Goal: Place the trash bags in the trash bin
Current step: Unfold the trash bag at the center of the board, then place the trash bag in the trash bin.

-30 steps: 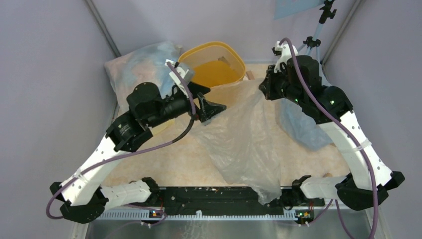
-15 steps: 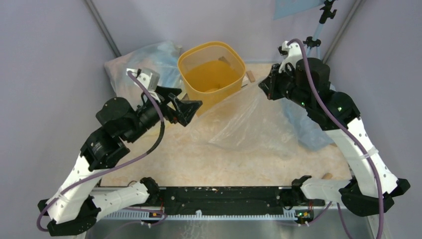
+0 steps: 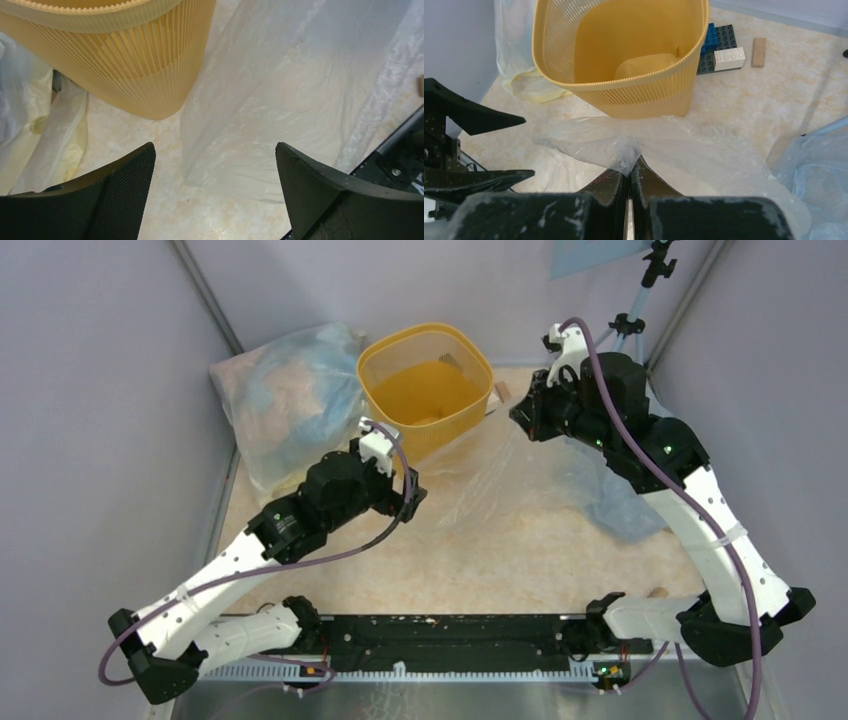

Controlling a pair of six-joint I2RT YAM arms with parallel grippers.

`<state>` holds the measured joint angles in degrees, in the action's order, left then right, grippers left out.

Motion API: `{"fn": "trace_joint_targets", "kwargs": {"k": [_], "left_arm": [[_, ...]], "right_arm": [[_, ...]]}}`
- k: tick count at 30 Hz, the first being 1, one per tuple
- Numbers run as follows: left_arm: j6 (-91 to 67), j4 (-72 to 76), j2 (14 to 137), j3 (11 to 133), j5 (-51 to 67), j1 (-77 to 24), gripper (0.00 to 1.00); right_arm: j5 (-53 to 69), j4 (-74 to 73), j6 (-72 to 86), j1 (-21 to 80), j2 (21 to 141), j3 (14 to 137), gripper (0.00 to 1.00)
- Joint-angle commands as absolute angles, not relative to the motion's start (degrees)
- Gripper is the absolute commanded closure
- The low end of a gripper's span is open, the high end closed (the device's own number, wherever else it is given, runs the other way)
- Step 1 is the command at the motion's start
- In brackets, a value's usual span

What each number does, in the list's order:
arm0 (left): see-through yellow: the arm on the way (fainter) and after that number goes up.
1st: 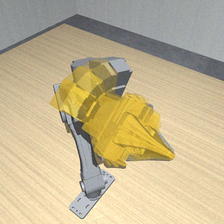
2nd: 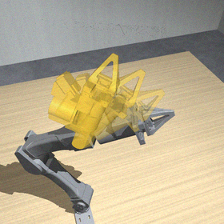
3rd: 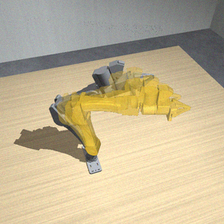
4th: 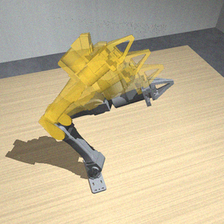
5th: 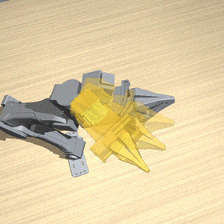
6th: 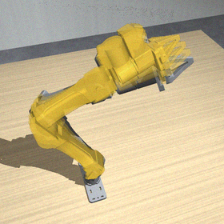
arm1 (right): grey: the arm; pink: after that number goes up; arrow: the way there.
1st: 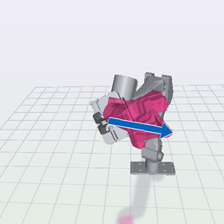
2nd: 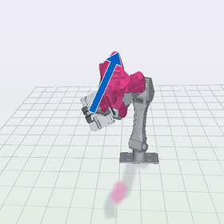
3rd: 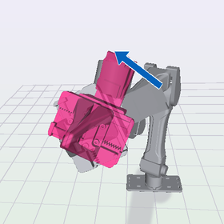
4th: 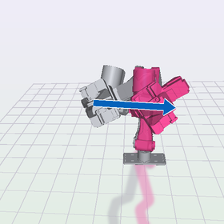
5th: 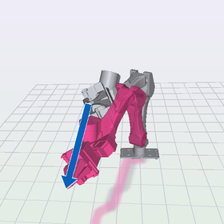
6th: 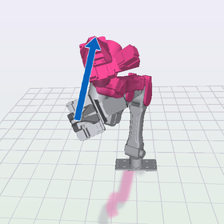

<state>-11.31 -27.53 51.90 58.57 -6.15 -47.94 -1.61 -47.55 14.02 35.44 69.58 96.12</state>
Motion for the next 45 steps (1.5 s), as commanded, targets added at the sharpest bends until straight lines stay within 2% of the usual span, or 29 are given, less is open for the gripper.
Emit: {"fn": "trace_joint_targets", "kwargs": {"k": [1, 6, 8, 9, 11, 13, 15, 16, 22, 28, 32, 35, 38, 42, 45], "left_arm": [[-9.0, -22.8, 55.0, 58.7, -11.4, -47.9, 0.07], [-10.3, -21.8, 56.6, 56.1, -12.9, -47.8, 0.13], [-11.0, -20.7, 56.7, 54.3, -13.2, -47.7, 0.18], [-11.4, -20.5, 56.7, 53.5, -13.4, -47.7, 0.25], [-12.2, -20.5, 56.6, 52.6, -13.5, -47.5, 0.45], [-12.4, -21.0, 56.2, 53.4, -12.6, -47.5, 0.74], [-12.6, -22.3, 56.3, 56.7, -9.2, -47.5, 0.96], [-12.8, -22.8, 56.5, 58.9, -7.5, -47.5, 1.00], [-13.7, -16.1, 59.3, 71.9, 7.1, -47.5, 1.00], [-10.5, -11.2, 68.5, 91.5, 8.3, -47.5, 1.00], [-8.1, -7.0, 74.6, 101.2, 8.7, -47.4, 1.00], [-6.0, -2.5, 76.0, 104.4, 7.0, -47.4, 1.00], [-3.8, -0.5, 75.2, 105.8, 4.1, -47.4, 1.00], [3.3, 6.3, 70.5, 102.0, 4.8, -47.4, 1.00], [7.0, 10.6, 65.9, 99.0, -1.1, -47.4, 1.00]], "right_arm": [[-0.3, -46.9, 11.7, 35.1, 69.9, 99.9, 1.00], [-0.3, -47.8, 10.8, 35.1, 69.6, 100.3, 1.00], [-0.6, -47.7, 10.6, 35.1, 68.8, 99.6, 1.00], [-0.9, -47.7, 10.6, 35.1, 68.5, 99.3, 1.00], [-1.7, -47.9, 10.5, 35.1, 68.2, 99.1, 1.00], [-2.4, -48.5, 10.2, 35.1, 68.1, 99.3, 1.00], [-4.5, -48.8, 10.2, 35.1, 67.9, 99.8, 1.00], [-5.7, -48.8, 10.2, 35.1, 67.8, 100.4, 1.00], [-10.9, -43.6, 7.9, 35.1, 67.2, 107.6, 1.00], [-12.1, -28.3, 3.9, 35.1, 67.2, 113.6, 1.00], [-10.6, -15.0, 2.4, 35.1, 65.9, 112.8, 1.00], [-8.3, -5.4, 2.3, 35.1, 66.0, 110.5, 1.00], [-3.9, -1.8, 3.2, 35.1, 68.9, 112.2, 1.00], [2.0, 2.0, 6.0, 35.1, 74.0, 115.9, 1.00], [6.0, 4.9, 10.0, 35.1, 78.3, 119.5, 1.00]]}}
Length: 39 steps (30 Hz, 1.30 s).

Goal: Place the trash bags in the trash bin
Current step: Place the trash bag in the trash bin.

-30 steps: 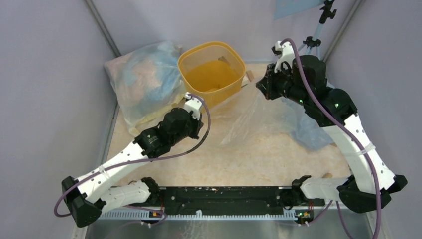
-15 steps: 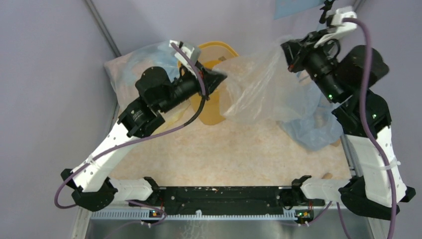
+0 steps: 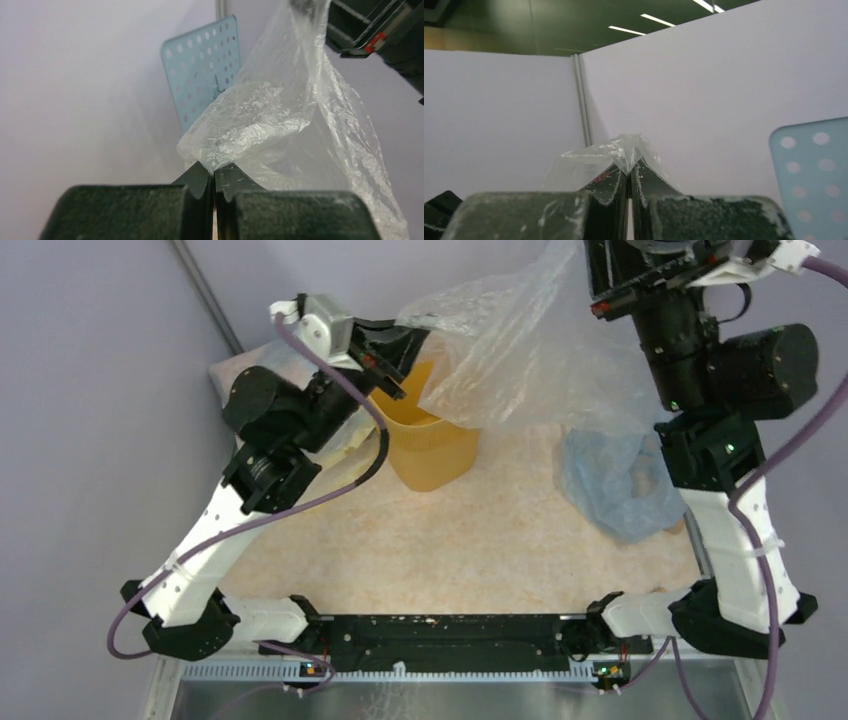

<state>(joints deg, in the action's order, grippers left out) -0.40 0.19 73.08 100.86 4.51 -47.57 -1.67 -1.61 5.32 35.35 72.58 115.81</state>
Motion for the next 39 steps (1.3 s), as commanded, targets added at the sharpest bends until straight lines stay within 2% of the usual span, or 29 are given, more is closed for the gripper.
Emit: {"fn": "trace_joint_targets", "kwargs": {"k": [1, 6, 11, 15, 18, 23, 30, 39], "left_arm": [[8.7, 10.8, 64.8, 98.9, -3.1, -47.4, 1.00], [13.1, 10.7, 61.2, 98.1, -8.6, -47.4, 1.00], [16.4, 12.7, 59.2, 93.5, -13.8, -47.4, 1.00], [19.5, 13.2, 60.4, 92.9, -15.9, -47.4, 1.00], [21.5, 13.2, 62.7, 94.7, -16.4, -47.4, 1.00], [24.9, 16.3, 67.0, 99.3, -15.8, -47.4, 1.00], [29.9, 20.7, 74.7, 110.7, -11.8, -47.4, 1.00], [35.4, 26.9, 76.9, 107.5, -13.0, -47.3, 1.00]], "right_arm": [[7.6, 5.3, 11.5, 35.1, 80.3, 121.5, 1.00], [13.3, 5.5, 19.7, 35.1, 92.3, 134.5, 1.00], [16.3, 12.0, 27.3, 35.1, 99.3, 137.7, 1.00], [15.5, 10.7, 27.0, 35.1, 103.3, 141.8, 1.00], [12.1, 14.0, 25.3, 35.1, 103.6, 141.1, 1.00], [5.7, 31.6, 23.8, 35.1, 103.4, 134.0, 1.00], [-1.9, 37.9, 20.2, 35.1, 108.7, 142.4, 1.00], [-2.4, 41.5, 19.2, 34.6, 108.9, 138.9, 1.00]]}}
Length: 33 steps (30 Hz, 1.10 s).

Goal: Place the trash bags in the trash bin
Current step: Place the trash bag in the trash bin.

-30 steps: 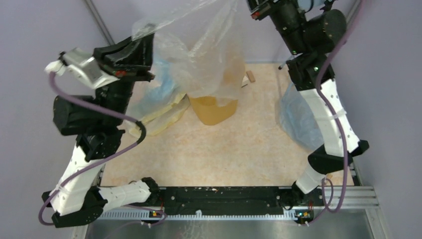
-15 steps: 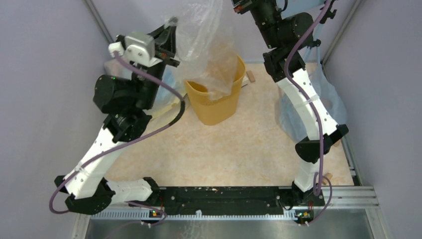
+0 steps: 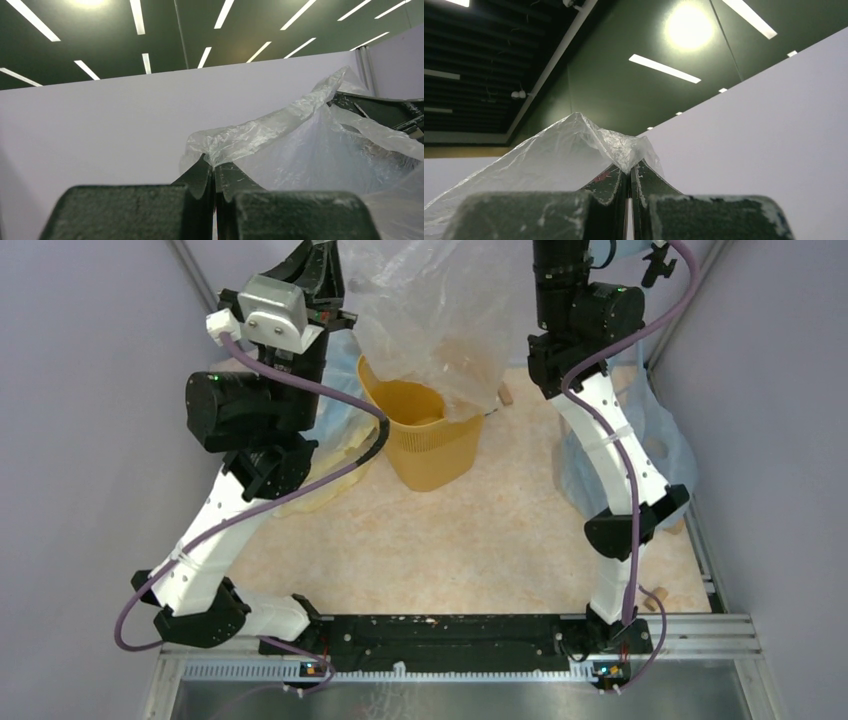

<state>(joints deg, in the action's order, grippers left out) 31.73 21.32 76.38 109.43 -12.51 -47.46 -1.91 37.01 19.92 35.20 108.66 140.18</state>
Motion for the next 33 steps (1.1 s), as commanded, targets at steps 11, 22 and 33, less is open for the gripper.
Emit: {"fn": "trace_joint_targets", "kwargs": {"k": [11, 22, 33], "left_arm": [[39.7, 28.9, 79.9, 105.9, -15.4, -44.1, 1.00], [26.7, 29.8, 82.0, 105.1, -11.4, -29.7, 1.00], [18.9, 26.6, 84.6, 100.7, -11.0, -26.2, 1.00]], "right_arm": [[-2.0, 44.4, 21.1, 34.3, 114.2, 140.5, 1.00], [-2.9, 45.4, 20.8, 34.3, 121.5, 147.6, 1.00], [-3.8, 52.6, 18.6, 33.6, 105.6, 116.6, 1.00]]}}
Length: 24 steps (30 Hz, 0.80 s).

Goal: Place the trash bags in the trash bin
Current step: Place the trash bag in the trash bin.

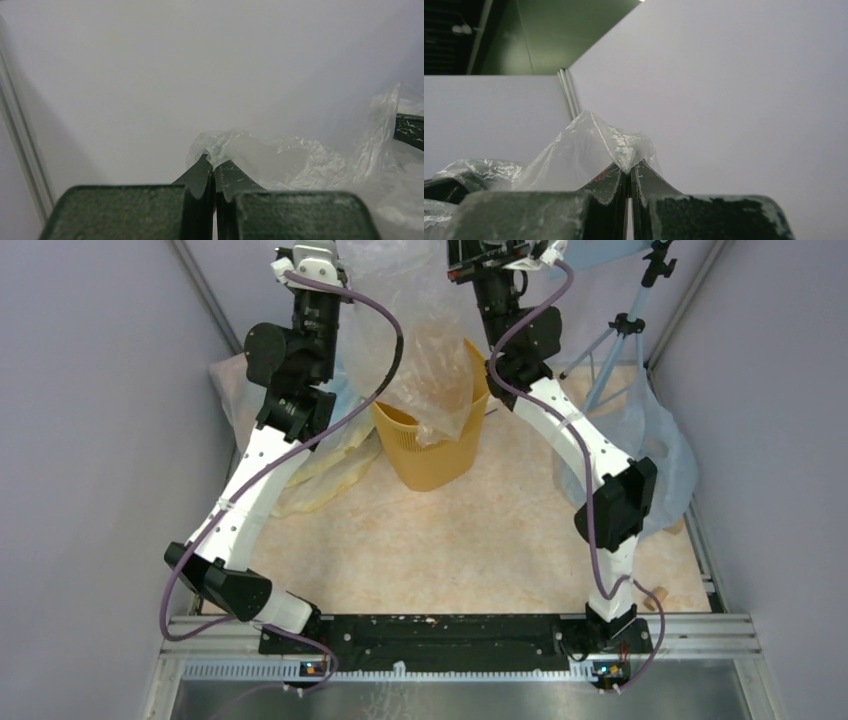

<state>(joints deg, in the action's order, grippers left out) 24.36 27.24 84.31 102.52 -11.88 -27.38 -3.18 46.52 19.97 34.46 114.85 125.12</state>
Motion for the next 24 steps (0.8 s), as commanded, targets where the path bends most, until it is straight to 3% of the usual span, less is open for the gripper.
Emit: {"fn": "trace_joint_targets", "kwargs": {"k": [1, 9, 11, 12, 16, 18, 24], "left_arm": [[17.7, 26.1, 84.4, 99.9, -10.8, -26.1, 1.00], [7.8, 22.7, 82.6, 92.0, -7.5, -25.5, 1.00], [6.5, 21.5, 83.0, 91.6, -7.6, -25.5, 1.00], [6.0, 21.1, 83.2, 91.4, -7.6, -25.5, 1.00], [4.8, 20.7, 83.3, 91.0, -7.6, -25.2, 1.00], [4.5, 20.5, 83.1, 91.1, -7.7, -25.0, 1.00], [4.0, 19.9, 83.6, 93.0, -6.5, -24.5, 1.00]], "right_arm": [[-3.8, 53.2, 18.4, 33.5, 103.7, 113.3, 1.00], [-6.9, 49.3, 15.8, 32.7, 92.9, 97.2, 0.98], [-4.4, 47.4, 14.7, 32.6, 90.9, 95.7, 0.60], [-3.0, 46.1, 14.3, 32.6, 89.6, 95.3, 0.49], [-2.4, 34.0, 12.5, 32.6, 83.8, 96.2, 0.31], [-4.2, 23.7, 12.0, 32.6, 81.3, 97.8, 0.17], [-8.6, 4.1, 14.8, 32.6, 71.9, 93.7, 0.15]]}}
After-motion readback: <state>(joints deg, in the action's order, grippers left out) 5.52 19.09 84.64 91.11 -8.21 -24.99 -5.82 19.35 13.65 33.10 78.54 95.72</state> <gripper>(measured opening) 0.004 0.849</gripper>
